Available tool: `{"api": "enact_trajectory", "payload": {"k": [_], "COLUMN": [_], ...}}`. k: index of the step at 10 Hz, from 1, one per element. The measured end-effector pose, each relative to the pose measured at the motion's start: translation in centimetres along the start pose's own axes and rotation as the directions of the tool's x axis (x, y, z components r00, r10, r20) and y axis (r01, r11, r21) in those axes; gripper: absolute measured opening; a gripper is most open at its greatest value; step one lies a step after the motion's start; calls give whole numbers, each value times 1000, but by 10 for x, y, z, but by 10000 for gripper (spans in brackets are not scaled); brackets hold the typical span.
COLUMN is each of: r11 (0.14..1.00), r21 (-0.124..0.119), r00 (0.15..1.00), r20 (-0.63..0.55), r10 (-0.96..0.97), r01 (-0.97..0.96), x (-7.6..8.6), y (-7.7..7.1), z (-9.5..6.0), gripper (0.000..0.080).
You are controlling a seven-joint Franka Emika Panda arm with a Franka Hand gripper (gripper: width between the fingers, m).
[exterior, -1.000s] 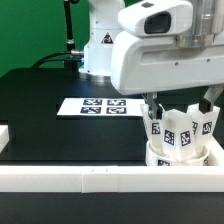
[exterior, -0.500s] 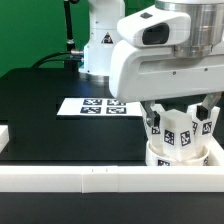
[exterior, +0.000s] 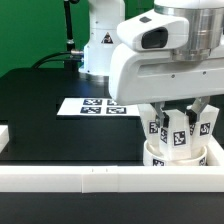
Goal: Assemble stool
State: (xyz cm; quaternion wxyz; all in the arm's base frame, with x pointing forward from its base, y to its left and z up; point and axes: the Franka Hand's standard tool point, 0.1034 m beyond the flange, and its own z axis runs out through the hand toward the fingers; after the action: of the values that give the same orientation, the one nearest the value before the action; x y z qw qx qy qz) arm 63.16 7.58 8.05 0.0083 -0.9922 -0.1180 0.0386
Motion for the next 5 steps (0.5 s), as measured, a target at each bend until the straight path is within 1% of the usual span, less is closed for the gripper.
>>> {"api": "enact_trajectory", "payload": {"k": [1,2,3,4,5], "r11": [999,999,993,967,940], "r21": [0,0,3,3,3], "r00": [999,999,993,967,940], "r20": [0,0,-1,0,0], "r10": [41,42,120,257,340], "r01": [-41,-42,-120,-257,-340], "x": [0,0,0,0,0], "y": [0,1,0,0,0], "z": [0,0,0,0,0], "gripper": [335,335,335,335,335]}}
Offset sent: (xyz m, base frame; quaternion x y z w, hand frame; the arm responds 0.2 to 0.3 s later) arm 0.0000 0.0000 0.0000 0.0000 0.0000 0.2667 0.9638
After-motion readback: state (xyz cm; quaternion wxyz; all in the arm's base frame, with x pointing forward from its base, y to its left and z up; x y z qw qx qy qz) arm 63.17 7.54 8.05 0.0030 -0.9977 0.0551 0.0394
